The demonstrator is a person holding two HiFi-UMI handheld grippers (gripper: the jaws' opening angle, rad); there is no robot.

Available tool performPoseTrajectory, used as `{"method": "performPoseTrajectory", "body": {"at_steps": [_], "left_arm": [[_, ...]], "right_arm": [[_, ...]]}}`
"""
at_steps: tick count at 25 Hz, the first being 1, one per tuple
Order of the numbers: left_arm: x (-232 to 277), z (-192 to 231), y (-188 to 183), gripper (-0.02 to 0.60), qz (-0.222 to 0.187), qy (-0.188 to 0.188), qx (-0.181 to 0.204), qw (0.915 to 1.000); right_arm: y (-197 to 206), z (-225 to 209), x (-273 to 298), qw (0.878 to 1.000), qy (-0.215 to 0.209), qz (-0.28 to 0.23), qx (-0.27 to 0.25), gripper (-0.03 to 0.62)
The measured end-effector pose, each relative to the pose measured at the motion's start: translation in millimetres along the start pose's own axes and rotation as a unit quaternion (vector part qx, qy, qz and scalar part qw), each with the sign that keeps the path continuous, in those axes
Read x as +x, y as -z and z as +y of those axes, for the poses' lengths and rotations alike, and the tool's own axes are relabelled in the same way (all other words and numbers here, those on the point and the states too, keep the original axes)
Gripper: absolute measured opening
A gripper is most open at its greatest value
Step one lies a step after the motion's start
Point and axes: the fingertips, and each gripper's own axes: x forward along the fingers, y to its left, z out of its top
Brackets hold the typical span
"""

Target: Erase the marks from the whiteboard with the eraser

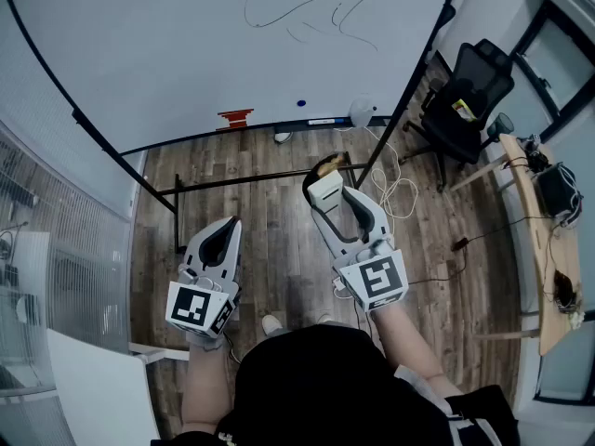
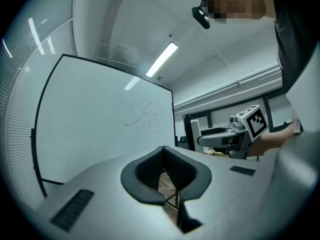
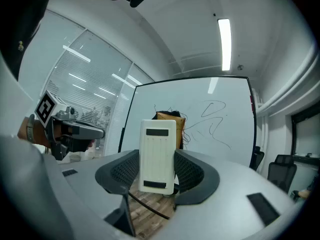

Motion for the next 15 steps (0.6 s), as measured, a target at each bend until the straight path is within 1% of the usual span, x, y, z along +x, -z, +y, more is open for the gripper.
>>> {"method": "performPoseTrajectory", "body": {"at_steps": [5, 7, 10, 15], "left_arm": [[-7.2, 5.5, -2.5, 0.017, 0.006, 0.0, 0.012, 0.9999], [-13.2, 19.1, 2.4, 0.017, 0.007, 0.004, 0.011, 0.9999], [-22.5, 43.7, 10.7, 0.017, 0.005, 0.008, 0.014, 0.9999], [-22.0, 65.3, 24.8, 0.018, 0.014, 0.018, 0.014, 0.9996]], "right_arm": [[-2.1, 7.6, 3.6, 1.0, 0.003, 0.008, 0.015, 0.244], [-0.9, 19.3, 14.8, 1.0, 0.003, 0.011, 0.022, 0.245], [3.0, 35.5, 34.7, 1.0, 0.005, 0.02, 0.018, 0.245], [4.7, 32.4, 53.7, 0.999, 0.028, 0.038, 0.013, 0.245]]}}
